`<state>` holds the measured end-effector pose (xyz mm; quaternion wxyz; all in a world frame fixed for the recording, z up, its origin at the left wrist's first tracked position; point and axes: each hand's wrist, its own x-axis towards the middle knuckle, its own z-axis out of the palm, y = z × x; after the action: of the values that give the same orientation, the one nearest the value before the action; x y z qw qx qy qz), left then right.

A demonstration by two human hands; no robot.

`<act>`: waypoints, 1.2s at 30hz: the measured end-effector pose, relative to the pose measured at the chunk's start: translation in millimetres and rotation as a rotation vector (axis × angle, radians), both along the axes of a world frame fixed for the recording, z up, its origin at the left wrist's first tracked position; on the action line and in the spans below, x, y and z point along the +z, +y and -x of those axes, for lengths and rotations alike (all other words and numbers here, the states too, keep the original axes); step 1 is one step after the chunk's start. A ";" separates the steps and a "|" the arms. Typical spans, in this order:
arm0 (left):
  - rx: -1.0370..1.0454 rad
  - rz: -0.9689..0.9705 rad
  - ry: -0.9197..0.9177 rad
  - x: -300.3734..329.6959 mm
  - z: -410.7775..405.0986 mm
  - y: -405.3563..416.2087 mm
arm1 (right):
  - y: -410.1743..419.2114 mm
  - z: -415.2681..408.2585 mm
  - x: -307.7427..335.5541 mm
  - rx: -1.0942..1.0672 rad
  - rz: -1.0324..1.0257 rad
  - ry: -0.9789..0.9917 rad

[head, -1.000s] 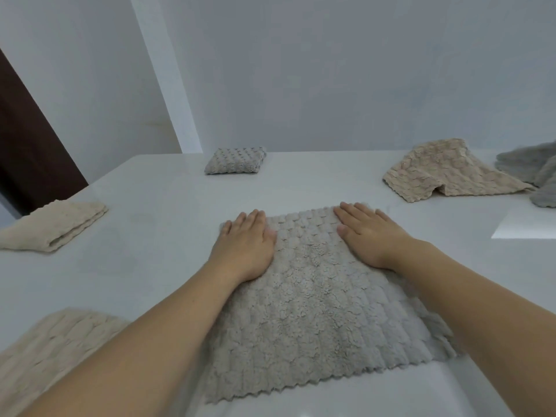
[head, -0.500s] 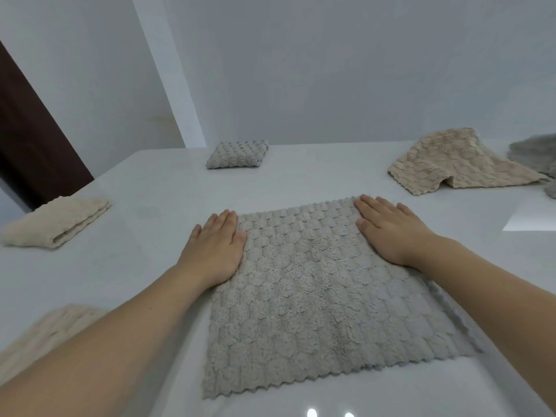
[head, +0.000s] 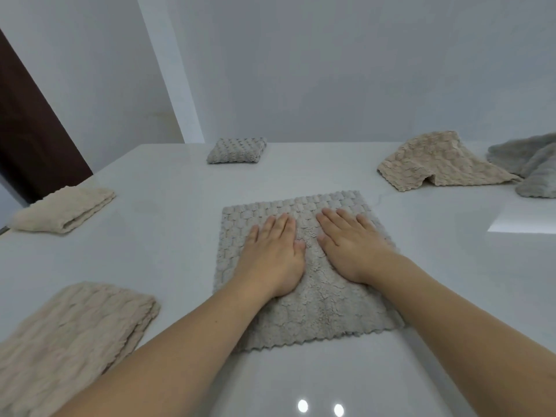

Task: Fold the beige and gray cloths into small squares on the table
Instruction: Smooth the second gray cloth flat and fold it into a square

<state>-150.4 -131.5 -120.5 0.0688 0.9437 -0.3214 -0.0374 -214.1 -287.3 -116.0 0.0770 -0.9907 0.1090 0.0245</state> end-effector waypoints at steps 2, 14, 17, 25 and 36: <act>-0.013 -0.004 -0.002 1.1 3.7 0.9 | -0.2 1.8 -0.5 0.010 0.002 -0.002; 0.145 -0.017 0.026 -1.0 -26.0 91.0 | -46.6 40.2 -0.1 -0.147 -0.009 0.017; 0.131 -0.025 0.051 -2.2 -30.0 91.4 | -48.0 35.0 0.4 -0.167 -0.036 0.021; -0.019 0.152 0.007 19.0 54.0 40.6 | 26.2 58.9 19.6 -0.051 -0.060 -0.114; -0.068 -0.026 -0.030 -1.4 59.1 54.5 | 27.0 71.5 -2.4 -0.031 0.002 -0.039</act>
<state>-209.4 -77.0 -121.9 0.0506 0.9336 -0.3536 -0.0295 -285.7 -260.3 -118.4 0.0787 -0.9893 0.1226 0.0037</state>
